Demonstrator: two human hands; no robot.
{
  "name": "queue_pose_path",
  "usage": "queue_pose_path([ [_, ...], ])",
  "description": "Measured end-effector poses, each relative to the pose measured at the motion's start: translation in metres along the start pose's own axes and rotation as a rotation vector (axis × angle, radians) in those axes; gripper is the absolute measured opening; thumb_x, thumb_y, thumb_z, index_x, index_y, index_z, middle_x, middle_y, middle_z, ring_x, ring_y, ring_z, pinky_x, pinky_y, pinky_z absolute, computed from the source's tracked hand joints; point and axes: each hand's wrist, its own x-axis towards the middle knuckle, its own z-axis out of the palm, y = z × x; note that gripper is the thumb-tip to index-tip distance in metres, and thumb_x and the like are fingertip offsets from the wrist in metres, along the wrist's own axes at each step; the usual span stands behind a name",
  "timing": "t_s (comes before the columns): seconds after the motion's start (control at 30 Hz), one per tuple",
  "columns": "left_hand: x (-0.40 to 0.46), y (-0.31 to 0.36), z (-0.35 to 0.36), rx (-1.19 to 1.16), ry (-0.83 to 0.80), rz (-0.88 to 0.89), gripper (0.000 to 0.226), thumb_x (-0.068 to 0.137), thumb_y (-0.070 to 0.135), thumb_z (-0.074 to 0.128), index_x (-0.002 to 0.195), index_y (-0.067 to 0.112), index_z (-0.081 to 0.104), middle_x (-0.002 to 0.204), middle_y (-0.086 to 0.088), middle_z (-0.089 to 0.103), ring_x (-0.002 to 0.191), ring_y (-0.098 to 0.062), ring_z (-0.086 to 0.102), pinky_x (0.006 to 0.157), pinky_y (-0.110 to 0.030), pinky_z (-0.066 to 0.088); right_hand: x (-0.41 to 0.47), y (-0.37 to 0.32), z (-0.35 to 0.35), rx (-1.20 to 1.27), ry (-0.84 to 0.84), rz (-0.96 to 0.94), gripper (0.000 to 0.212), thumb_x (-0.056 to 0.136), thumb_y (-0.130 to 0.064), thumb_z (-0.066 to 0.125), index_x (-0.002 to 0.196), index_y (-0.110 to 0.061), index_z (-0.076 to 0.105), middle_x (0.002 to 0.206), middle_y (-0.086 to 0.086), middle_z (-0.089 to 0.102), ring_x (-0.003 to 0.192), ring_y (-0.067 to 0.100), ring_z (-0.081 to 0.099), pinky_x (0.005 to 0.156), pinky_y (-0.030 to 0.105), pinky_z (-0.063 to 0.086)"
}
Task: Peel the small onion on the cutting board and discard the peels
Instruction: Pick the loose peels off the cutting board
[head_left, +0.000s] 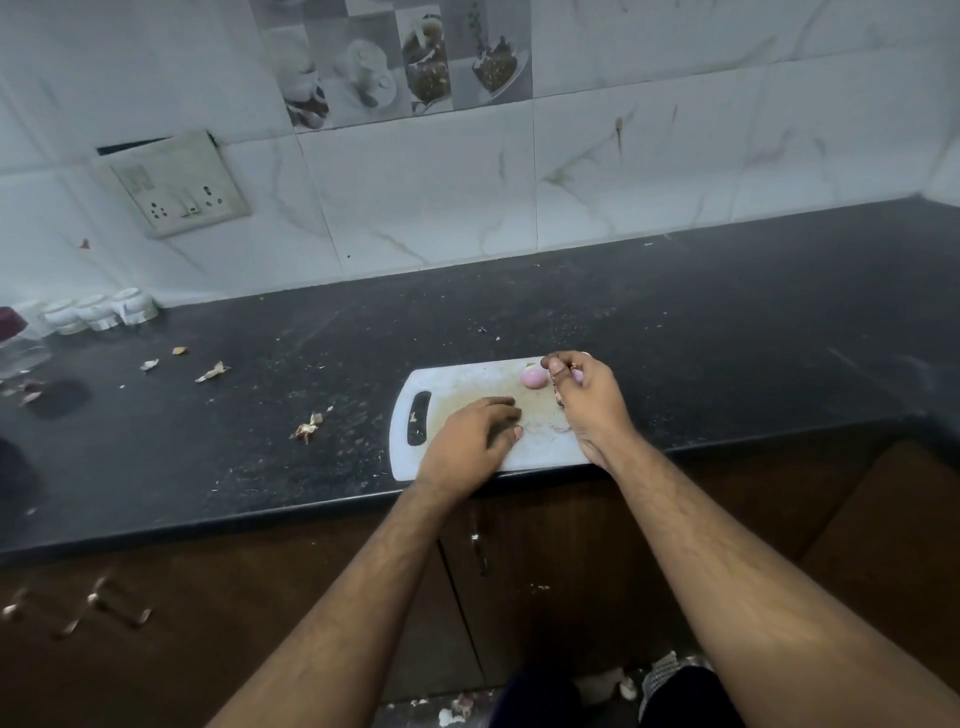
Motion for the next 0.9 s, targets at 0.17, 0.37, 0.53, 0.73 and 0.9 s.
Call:
queue_pose_path([
  [0.17,-0.001,0.02,0.013,0.042,0.036,0.021,0.036,0.101,0.026,0.062,0.135,0.015,0.068,0.133,-0.005,0.064,0.125,-0.021,0.054,0.108,-0.033,0.045,0.002,0.003,0.0,-0.003,-0.003,0.007,0.019,0.105,-0.021,0.055,0.09,-0.021,0.066,0.09,-0.001,0.078,0.061,-0.007,0.057,0.063,0.025,0.045],
  [0.37,0.01,0.025,0.012,0.136,0.06,0.0,0.02,0.098,0.013,0.063,0.107,0.01,0.081,0.109,-0.006,0.073,0.107,-0.025,0.064,0.096,-0.039,0.051,0.003,0.005,0.0,-0.043,-0.031,0.018,0.016,0.104,-0.024,0.056,0.095,-0.019,0.069,0.098,-0.001,0.08,0.083,0.007,0.062,0.059,0.027,0.045],
  [0.53,0.012,0.016,0.004,0.133,0.168,-0.108,0.016,0.096,0.008,0.065,0.102,0.008,0.08,0.104,-0.007,0.074,0.102,-0.024,0.064,0.093,-0.038,0.051,0.001,0.006,0.001,-0.096,-0.052,0.004,0.016,0.104,-0.026,0.055,0.1,-0.02,0.069,0.101,-0.005,0.079,0.095,0.011,0.069,0.054,0.025,0.047],
  [0.73,0.015,0.014,-0.001,-0.066,0.273,-0.284,0.015,0.087,0.014,0.081,0.102,0.012,0.082,0.105,-0.003,0.069,0.098,-0.018,0.067,0.095,-0.028,0.052,0.003,0.009,0.001,-0.095,-0.071,0.016,0.016,0.104,-0.028,0.056,0.101,-0.021,0.069,0.103,-0.006,0.078,0.108,0.012,0.068,0.068,0.035,0.053],
  [0.9,0.017,0.012,-0.007,-0.163,0.277,-0.417,0.028,0.08,0.022,0.089,0.102,0.007,0.08,0.091,0.003,0.07,0.088,-0.012,0.069,0.082,-0.02,0.05,0.006,0.011,0.001,-0.107,-0.069,0.009,0.016,0.105,-0.025,0.055,0.104,-0.019,0.07,0.105,-0.005,0.078,0.108,0.007,0.067,0.07,0.028,0.051],
])
